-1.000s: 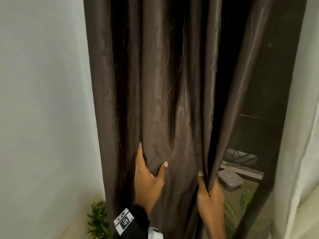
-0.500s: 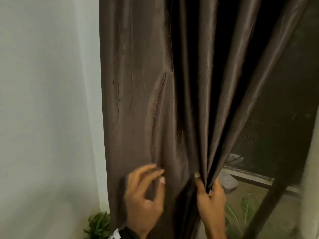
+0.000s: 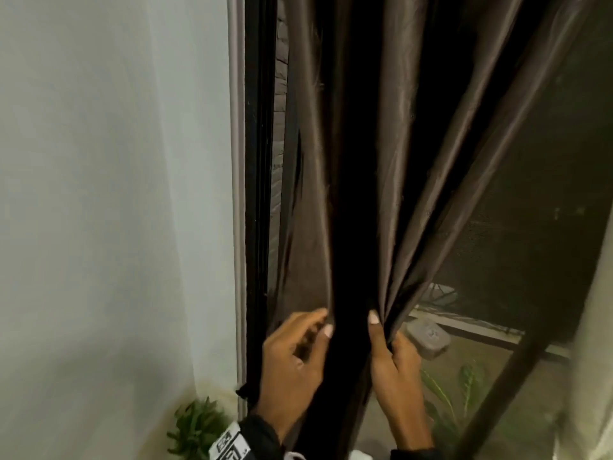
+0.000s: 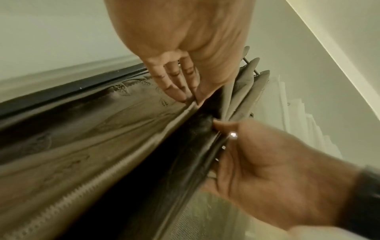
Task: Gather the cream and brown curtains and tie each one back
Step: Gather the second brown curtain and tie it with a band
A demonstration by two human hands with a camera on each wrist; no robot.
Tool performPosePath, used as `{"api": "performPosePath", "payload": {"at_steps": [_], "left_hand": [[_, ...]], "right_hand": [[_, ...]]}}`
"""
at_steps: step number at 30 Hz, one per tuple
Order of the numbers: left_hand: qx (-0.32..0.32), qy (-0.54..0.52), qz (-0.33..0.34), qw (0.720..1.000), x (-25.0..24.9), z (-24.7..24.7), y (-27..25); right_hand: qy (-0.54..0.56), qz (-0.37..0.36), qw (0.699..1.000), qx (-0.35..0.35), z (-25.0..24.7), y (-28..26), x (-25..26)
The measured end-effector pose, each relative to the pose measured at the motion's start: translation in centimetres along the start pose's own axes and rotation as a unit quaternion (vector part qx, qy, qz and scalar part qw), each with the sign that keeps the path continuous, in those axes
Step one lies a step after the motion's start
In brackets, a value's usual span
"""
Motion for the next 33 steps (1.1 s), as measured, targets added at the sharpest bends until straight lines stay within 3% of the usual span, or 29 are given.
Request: {"api": "performPosePath", "payload": {"at_steps": [4, 8, 10, 13, 14, 17, 18, 20, 23, 27, 30, 31, 33], "left_hand": [[0.071, -0.007, 0.001, 0.997, -1.3, 2.6, -0.1], [0.142, -0.085, -0.055, 0.985, -1.0, 2.9, -0.5], [0.121, -0.113, -0.079, 0.983, -0.8, 2.5, -0.9], [0.004, -0.093, -0.116, 0.989, -0.5, 1.3, -0.5], [0.014, -0.092, -0.13, 0.987, -0.8, 1.2, -0.3], [0.146, -0.161, -0.184, 0.959, -2.0, 2.5, 0.3], [0.167, -0.167, -0.201, 0.951, -2.2, 2.8, 0.3], [0.15, -0.16, -0.225, 0.949, -1.9, 2.9, 0.5], [0.125, -0.176, -0.258, 0.942, -0.7, 2.6, 0.0], [0.081, -0.152, -0.273, 0.947, -0.3, 2.9, -0.8], [0.106, -0.147, -0.297, 0.938, -0.3, 3.3, -0.5], [0.115, -0.137, -0.297, 0.938, -0.4, 3.4, -0.3], [0.112, -0.114, -0.293, 0.943, -0.3, 3.5, -0.4]], "right_hand": [[0.034, 0.015, 0.994, 0.102, 1.0, -0.4, 1.4], [0.012, -0.02, 0.996, 0.089, 0.9, 0.1, 1.6], [-0.024, -0.052, 0.997, 0.058, 0.5, 0.3, 1.2], [-0.088, -0.082, 0.992, 0.033, 0.6, -0.3, 0.2], [-0.107, -0.11, 0.987, 0.043, 1.1, -0.8, -0.2], [-0.138, -0.173, 0.967, 0.125, 2.3, -2.4, -1.1], [-0.153, -0.184, 0.958, 0.158, 2.4, -2.7, -1.5], [-0.158, -0.193, 0.941, 0.231, 2.1, -3.2, -1.8], [-0.094, -0.125, 0.93, 0.333, 0.7, -3.9, -2.7], [-0.04, -0.041, 0.923, 0.38, -1.2, -4.9, -3.4], [-0.024, -0.018, 0.901, 0.433, -1.9, -4.9, -3.7], [-0.016, -0.015, 0.901, 0.434, -2.2, -4.5, -4.2], [-0.015, -0.009, 0.928, 0.372, -3.1, -3.3, -5.4]]}}
Point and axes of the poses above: each hand's wrist, its own y-axis towards the middle knuckle, its own z-axis out of the palm, x = y × z, the point moved 2 cm from there along y, towards the middle knuckle, and after that the axes turned 10 degrees about z, right-handed, at the moved point
